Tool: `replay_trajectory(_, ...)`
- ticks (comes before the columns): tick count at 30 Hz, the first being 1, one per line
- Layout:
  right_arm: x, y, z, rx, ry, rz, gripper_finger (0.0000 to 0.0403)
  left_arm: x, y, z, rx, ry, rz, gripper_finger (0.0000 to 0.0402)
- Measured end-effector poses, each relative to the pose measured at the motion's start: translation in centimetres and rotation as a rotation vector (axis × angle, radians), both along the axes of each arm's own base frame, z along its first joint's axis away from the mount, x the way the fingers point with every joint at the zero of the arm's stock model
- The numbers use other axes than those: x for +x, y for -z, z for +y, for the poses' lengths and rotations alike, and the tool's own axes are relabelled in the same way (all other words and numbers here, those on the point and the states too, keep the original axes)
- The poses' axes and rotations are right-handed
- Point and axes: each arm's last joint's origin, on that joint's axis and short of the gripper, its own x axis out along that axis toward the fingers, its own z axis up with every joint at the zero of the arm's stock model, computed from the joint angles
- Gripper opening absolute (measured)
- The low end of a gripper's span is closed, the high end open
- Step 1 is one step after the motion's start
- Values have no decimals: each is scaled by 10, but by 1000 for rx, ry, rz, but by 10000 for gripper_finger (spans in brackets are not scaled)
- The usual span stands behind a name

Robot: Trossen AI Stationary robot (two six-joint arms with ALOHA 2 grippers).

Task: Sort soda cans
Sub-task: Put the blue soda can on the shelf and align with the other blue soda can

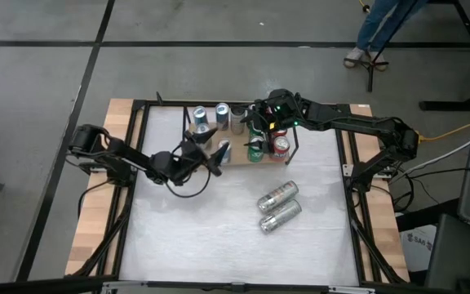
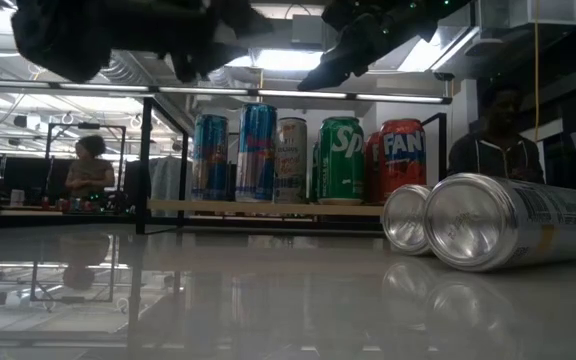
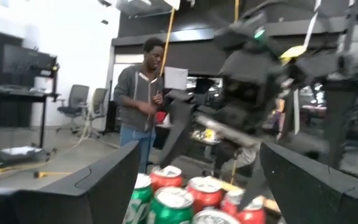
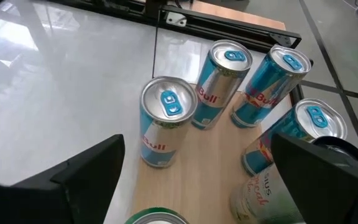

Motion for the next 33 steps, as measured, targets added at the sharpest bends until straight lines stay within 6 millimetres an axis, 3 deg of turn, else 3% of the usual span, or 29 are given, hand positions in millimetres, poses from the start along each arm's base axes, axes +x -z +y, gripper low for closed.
replay_trajectory(7,0,0,0,-5,7,1,392,3,-3,-30,20,98,68,324)
replay_trajectory(15,0,0,0,-5,8,1,392,4,27,-57,-142,237,243,324)
replay_trajectory(22,0,0,0,-5,7,1,392,4,51,-57,-330,286,337,324)
replay_trajectory(33,0,0,0,-4,7,1,392,14,81,-38,-378,195,405,324)
